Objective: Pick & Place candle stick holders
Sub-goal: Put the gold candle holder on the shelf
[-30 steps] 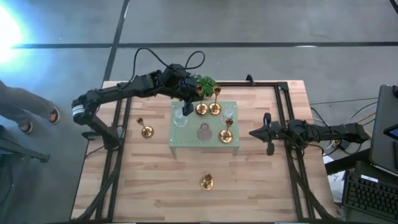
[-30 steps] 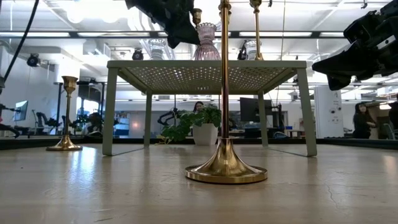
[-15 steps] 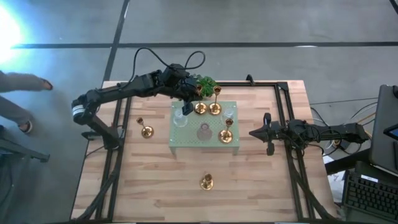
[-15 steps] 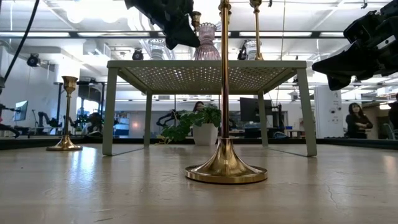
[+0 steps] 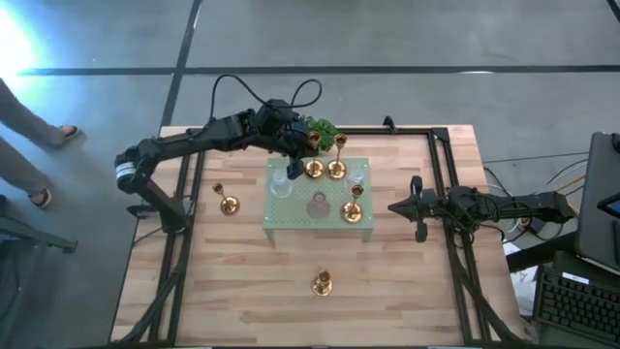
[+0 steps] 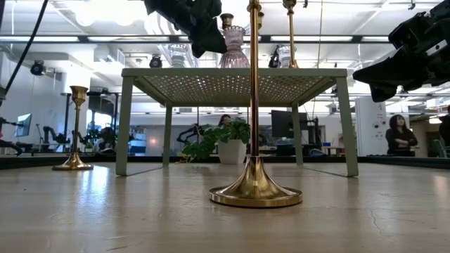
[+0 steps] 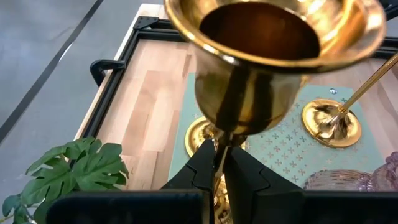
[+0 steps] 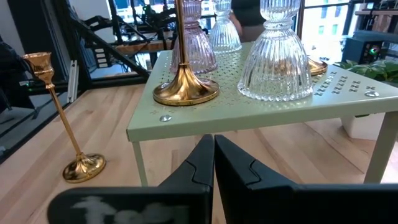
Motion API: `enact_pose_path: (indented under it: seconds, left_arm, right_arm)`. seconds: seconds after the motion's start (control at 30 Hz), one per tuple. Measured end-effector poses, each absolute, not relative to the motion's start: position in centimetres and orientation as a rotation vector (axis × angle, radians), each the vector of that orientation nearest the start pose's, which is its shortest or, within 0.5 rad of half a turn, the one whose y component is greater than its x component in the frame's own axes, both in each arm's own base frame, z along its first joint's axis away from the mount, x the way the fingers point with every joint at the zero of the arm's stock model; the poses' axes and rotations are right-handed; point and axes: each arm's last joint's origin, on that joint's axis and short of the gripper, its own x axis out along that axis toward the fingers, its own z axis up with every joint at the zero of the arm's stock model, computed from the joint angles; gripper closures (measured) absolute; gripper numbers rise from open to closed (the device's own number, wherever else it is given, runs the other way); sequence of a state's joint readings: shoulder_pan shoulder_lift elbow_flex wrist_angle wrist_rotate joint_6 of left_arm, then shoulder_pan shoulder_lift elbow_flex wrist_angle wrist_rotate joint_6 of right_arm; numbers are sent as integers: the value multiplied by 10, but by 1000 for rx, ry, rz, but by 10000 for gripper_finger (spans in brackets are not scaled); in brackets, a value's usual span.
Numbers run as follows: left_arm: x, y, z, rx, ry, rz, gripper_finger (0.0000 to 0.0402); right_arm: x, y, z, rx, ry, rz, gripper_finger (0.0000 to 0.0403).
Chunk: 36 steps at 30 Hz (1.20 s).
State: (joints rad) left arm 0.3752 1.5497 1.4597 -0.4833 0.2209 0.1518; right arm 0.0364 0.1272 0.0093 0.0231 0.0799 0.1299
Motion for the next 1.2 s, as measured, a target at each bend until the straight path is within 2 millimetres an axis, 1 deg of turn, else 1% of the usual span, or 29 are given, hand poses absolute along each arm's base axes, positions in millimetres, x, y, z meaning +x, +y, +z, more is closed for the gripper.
enact_pose_path:
  seconds: [0.6, 1.2]
  left_arm:
    - [323, 119, 355, -39, 555, 83, 381]
    - [323, 120, 354, 20, 562, 73, 381]
  right_arm:
    - [105, 2, 159, 124, 91, -50, 394]
    - [105, 2, 159, 124, 91, -50, 394]
